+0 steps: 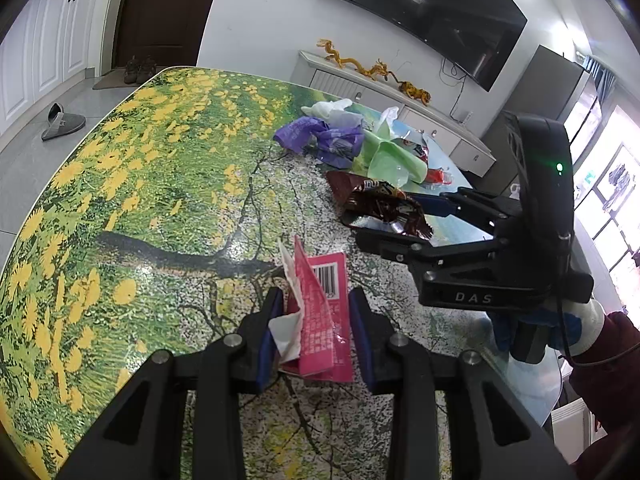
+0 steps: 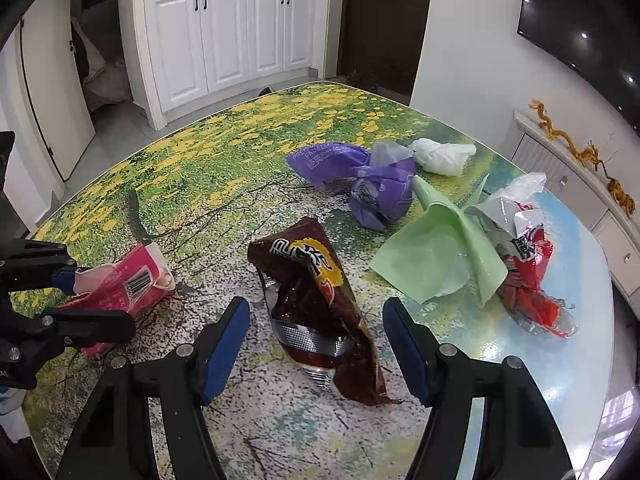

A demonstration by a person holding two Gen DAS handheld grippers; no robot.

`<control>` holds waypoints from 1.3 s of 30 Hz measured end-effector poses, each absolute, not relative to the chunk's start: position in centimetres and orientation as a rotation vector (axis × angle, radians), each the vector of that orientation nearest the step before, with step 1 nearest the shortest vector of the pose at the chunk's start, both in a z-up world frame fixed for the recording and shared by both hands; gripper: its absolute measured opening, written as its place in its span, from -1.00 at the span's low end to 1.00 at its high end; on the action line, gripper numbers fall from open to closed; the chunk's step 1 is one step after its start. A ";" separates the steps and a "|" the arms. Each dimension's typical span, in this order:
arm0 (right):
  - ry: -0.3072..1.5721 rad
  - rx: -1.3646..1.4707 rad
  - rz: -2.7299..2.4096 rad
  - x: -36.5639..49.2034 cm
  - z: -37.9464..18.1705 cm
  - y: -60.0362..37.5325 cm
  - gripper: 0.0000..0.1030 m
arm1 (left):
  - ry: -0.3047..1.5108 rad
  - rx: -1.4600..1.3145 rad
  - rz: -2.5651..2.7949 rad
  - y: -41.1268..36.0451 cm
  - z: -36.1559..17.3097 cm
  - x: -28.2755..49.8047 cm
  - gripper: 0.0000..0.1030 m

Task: Collect trash
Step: 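Grasp the brown chip bag with the right tool while the left tool holds the pink wrapper, then carry both items to the bin and open both tools to drop them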

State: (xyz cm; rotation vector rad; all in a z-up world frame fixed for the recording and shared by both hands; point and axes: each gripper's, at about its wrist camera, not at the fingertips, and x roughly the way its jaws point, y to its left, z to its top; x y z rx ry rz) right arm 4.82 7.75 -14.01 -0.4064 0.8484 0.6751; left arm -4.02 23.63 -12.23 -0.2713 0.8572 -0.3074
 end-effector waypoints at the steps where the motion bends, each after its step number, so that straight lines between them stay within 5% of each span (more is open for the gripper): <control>1: 0.845 -0.419 0.675 4.7 -14.0 7.8 0.25 | 0.857 -0.271 -0.307 23.6 -12.2 -4.0 -0.38; 10: 0.842 -0.449 0.703 4.6 -13.8 7.9 -0.21 | 0.856 -0.271 -0.301 23.7 -12.2 -4.1 -0.38; 18: 0.869 -0.411 0.699 4.1 -13.7 7.3 -0.28 | 0.857 -0.264 -0.282 23.6 -12.1 -4.2 -0.38; 25: 0.895 -0.323 0.674 3.7 -13.4 5.7 -0.54 | 0.846 -0.252 -0.255 23.4 -11.8 -4.9 -0.38; 39: 0.822 0.008 0.635 1.6 -9.4 -1.5 -0.59 | 0.805 -0.193 -0.281 20.3 -8.8 -6.0 -0.39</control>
